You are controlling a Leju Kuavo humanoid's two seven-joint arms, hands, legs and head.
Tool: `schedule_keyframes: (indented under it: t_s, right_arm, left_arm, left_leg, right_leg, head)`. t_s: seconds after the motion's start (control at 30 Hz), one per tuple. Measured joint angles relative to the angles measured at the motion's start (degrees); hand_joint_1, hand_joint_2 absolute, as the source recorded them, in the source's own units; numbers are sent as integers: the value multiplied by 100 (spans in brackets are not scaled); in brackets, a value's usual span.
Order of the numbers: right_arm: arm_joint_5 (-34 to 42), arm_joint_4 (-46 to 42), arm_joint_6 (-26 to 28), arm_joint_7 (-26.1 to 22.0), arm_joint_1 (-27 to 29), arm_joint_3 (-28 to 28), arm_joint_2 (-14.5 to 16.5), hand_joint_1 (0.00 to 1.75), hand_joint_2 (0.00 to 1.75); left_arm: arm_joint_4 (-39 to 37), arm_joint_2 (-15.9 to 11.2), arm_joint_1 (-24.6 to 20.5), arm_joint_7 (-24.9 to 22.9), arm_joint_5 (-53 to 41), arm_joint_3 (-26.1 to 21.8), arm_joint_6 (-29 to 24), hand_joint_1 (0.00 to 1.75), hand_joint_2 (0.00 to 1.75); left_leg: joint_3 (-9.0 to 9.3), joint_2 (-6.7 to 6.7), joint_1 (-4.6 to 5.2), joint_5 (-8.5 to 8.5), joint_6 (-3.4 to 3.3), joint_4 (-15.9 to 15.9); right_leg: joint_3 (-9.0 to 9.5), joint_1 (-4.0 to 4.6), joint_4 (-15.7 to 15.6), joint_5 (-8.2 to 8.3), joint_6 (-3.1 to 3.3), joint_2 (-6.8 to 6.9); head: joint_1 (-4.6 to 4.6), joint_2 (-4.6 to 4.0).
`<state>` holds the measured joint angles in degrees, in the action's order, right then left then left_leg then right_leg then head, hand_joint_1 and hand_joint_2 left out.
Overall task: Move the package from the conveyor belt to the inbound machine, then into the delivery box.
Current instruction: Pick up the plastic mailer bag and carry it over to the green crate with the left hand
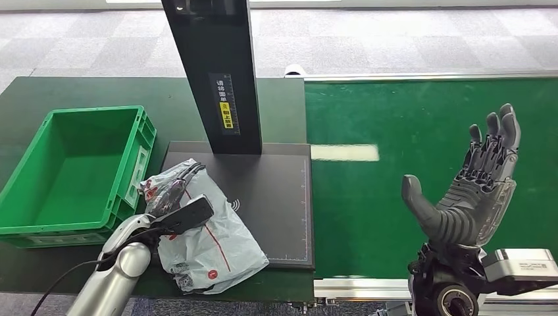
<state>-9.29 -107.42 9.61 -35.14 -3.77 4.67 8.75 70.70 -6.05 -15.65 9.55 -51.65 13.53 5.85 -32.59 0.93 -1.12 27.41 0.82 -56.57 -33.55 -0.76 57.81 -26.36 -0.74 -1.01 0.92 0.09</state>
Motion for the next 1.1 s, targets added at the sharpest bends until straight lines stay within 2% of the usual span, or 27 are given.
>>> schedule_keyframes:
  t_s: [0.17, 0.2, 0.23, 0.3, 0.33, 0.37, 0.5, 0.67, 1.1]
  right_arm:
    - [-134, -159, -4, 29, 175, -74, 1, 0, 175]
    - [-160, -185, -10, 32, 201, -92, 3, 0, 175]
    - [-185, -209, -17, 36, 223, -111, 6, 0, 175]
    - [-217, -248, -39, 56, 251, -144, 16, 0, 175]
    - [-225, -261, -56, 71, 256, -158, 21, 0, 175]
    - [-228, -270, -76, 86, 256, -170, 28, 0, 175]
    - [-218, -276, -115, 114, 241, -193, 57, 0, 175]
    - [-210, -276, -104, 128, 240, -204, 83, 0, 175]
    - [-162, -310, -2, 206, 239, -238, 166, 0, 175]
  left_arm:
    - [391, -86, 186, -402, -391, -316, 3, 0, 175]
    - [478, -102, 233, -478, -514, -391, 3, 15, 175]
    - [573, -118, 284, -551, -638, -465, 10, 49, 175]
    - [782, -149, 395, -659, -831, -598, 102, 132, 175]
    - [871, -161, 445, -679, -878, -644, 201, 161, 175]
    - [938, -170, 492, -667, -900, -675, 320, 170, 175]
    - [978, -174, 635, -389, -747, -652, 634, 175, 175]
    - [839, -183, 638, -167, -473, -470, 672, 175, 175]
    - [220, -244, 223, 95, -88, 109, 735, 175, 175]
  left_leg:
    - [-1, -1, 0, 1, 1, 1]
    - [-1, -1, 0, 1, 1, 1]
    - [-1, -1, 0, 1, 1, 1]
    - [0, -2, 0, 1, 1, 1]
    - [0, -1, 0, 1, 1, 1]
    - [0, 0, 0, 0, 0, 1]
    - [0, 0, 0, 0, 0, 1]
    - [1, 0, 0, 0, 0, 1]
    - [2, 1, 1, 0, 0, 0]
  right_leg:
    - [0, 1, 0, -2, 2, 0]
    - [0, 1, 0, -2, 2, 0]
    - [0, 0, 0, -2, 2, 0]
    - [0, 0, 0, -2, 2, 0]
    - [1, 0, 0, -2, 2, 0]
    - [2, 0, 0, -2, 2, 1]
    - [3, -1, 0, -2, 1, 2]
    - [2, -1, 0, -2, 1, 2]
    - [4, -1, 0, -1, 1, 2]
  head:
    - [0, 0]
    - [0, 0]
    - [0, 0]
    - [-1, 0]
    - [0, 0]
    - [-1, 0]
    - [0, 0]
    - [1, 0]
    - [-1, 0]
